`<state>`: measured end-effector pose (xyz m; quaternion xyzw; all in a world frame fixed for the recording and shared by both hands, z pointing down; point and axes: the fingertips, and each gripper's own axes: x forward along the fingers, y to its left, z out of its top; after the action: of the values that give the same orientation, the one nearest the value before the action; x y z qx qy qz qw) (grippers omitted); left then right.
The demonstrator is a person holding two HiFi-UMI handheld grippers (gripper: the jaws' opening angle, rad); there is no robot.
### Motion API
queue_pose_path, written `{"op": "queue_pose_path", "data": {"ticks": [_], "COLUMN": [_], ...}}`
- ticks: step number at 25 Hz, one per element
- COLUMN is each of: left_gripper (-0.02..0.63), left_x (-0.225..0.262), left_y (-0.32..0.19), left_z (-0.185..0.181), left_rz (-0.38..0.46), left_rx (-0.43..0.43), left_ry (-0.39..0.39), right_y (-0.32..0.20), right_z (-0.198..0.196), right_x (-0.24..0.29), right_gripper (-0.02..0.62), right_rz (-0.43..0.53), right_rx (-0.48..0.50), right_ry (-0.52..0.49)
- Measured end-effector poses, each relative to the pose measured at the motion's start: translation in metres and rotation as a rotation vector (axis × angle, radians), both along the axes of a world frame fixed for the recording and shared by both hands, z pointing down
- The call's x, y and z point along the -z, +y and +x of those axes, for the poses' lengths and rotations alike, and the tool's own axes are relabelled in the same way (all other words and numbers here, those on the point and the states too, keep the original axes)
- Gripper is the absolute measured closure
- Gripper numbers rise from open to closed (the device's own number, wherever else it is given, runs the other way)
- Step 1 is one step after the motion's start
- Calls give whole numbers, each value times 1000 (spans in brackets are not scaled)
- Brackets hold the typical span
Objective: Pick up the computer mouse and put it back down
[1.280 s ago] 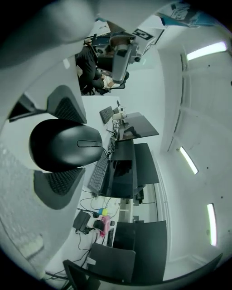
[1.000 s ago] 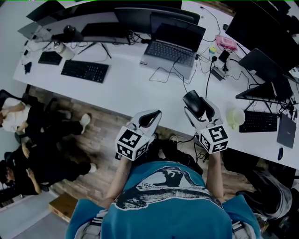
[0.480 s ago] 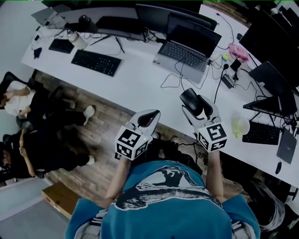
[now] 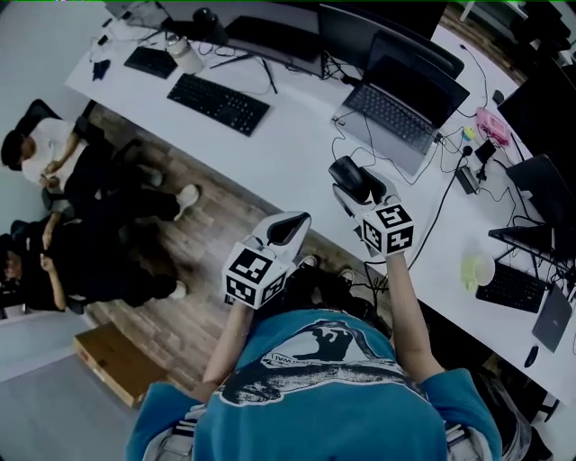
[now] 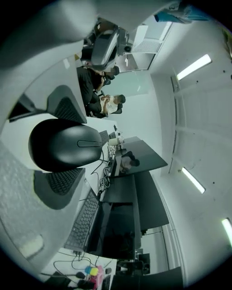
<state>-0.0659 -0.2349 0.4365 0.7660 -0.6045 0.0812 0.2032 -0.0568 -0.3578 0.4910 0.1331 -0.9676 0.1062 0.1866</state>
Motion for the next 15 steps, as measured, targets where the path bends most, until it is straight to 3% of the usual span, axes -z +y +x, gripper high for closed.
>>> {"op": "queue_pose_path", "data": {"ticks": [8, 15], "left_gripper": [594, 594], "left_x": [-6, -15], "left_y": [10, 27], "left_z": [-27, -48], "left_rz": [-30, -69], "left_rx": [70, 138], "left_ry": [10, 20], "right_y": [-2, 9], "right_z": [-71, -93], "right_x": [-83, -145], "right_gripper": [291, 291], "right_rz": [-57, -118], "right_rx": [61, 85], "right_ry": [152, 286]}}
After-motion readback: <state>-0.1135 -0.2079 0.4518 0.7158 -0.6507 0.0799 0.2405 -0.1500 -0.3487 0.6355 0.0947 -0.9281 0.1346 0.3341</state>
